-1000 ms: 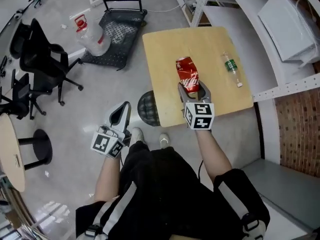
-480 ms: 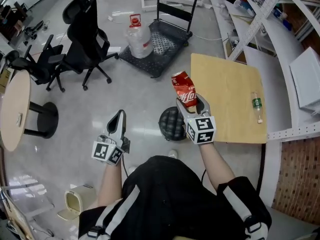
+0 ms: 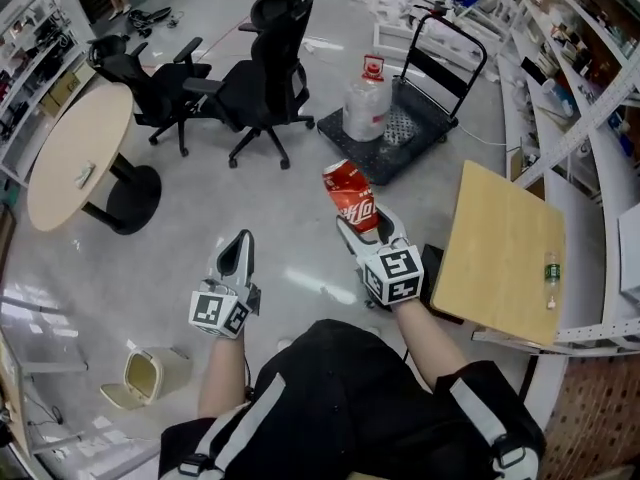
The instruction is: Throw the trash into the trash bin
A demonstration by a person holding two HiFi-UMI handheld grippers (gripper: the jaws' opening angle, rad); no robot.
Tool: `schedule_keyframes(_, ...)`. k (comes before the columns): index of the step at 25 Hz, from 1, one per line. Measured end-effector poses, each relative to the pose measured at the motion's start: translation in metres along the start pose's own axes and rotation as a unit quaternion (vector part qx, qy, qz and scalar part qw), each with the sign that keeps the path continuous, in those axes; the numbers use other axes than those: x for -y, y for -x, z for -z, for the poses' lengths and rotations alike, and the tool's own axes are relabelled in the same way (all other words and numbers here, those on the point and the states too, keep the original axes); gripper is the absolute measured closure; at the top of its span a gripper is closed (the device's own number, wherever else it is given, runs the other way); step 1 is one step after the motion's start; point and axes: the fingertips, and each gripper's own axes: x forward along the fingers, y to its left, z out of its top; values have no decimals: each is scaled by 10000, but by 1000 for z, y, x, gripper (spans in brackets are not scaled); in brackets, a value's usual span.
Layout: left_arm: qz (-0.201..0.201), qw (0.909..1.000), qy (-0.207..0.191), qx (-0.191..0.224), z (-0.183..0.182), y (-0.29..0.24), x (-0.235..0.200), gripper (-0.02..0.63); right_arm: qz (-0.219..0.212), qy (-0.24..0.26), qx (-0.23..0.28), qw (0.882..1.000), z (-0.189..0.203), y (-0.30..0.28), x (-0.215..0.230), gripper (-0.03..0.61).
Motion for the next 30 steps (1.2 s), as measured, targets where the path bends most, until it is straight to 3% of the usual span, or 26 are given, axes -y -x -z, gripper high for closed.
schedule_keyframes(6,-801,9966,-27,198,-16,79,-70,614,-981,229,-164,9948,-10,-55,-108,288)
schedule_keyframes(13,-1977,9793,-162,392,-37,206,-158,614,-2189,475,-92,9745,-17,-118,-261,288)
schedule_keyframes(21,-3242,9438,-316,561,-55,340,-211,614,-3598,636,-106,9308,-14,-148,-428,288)
schedule_keyframes(27,-4012,9144,-69,538,-36,395,-232,614,-4230,666,-440,9026,10,-178,-489,288)
schedule_keyframes(30,-4328,8994,-134,594,-42,414,-257,614,-4563,705,-434,8859,9,-206,-526,288)
